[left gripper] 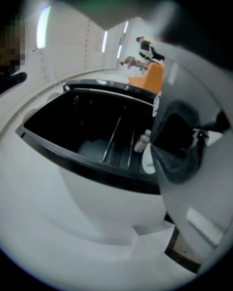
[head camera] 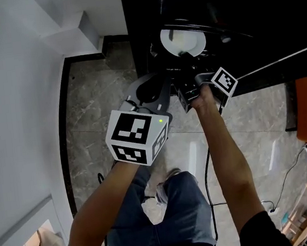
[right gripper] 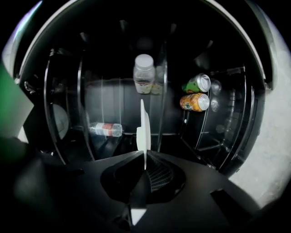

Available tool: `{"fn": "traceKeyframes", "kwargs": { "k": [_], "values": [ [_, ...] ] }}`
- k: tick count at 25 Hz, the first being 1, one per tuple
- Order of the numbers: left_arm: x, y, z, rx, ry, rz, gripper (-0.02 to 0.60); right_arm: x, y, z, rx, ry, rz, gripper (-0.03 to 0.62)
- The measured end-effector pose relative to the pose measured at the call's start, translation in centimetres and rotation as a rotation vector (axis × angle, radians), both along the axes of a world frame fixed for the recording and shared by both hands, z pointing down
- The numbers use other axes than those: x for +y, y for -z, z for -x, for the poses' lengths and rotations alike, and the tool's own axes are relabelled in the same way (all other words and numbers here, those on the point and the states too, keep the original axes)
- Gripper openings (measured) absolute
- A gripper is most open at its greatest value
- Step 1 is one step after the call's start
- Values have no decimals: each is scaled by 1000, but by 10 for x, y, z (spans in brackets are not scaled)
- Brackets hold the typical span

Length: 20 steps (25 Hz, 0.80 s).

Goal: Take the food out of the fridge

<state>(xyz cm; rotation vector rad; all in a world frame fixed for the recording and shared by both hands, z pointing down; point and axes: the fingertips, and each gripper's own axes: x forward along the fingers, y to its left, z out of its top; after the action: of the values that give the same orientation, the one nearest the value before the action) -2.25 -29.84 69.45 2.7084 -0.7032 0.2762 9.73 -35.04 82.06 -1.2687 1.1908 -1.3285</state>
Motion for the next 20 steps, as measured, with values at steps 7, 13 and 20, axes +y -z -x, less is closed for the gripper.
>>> {"fn": "traceKeyframes", "kwargs": {
  "k": [7, 13, 20],
  "values": [
    [10, 21, 1, -18, 8, 38, 2, 30, 24, 13, -12, 17, 28, 11],
    [54, 59, 0, -28, 1, 60, 2, 93, 69, 29, -32, 27, 52, 11],
    [92, 109, 3, -41, 20, 89, 2, 151, 139, 43, -23, 38, 64, 11]
  ]
}}
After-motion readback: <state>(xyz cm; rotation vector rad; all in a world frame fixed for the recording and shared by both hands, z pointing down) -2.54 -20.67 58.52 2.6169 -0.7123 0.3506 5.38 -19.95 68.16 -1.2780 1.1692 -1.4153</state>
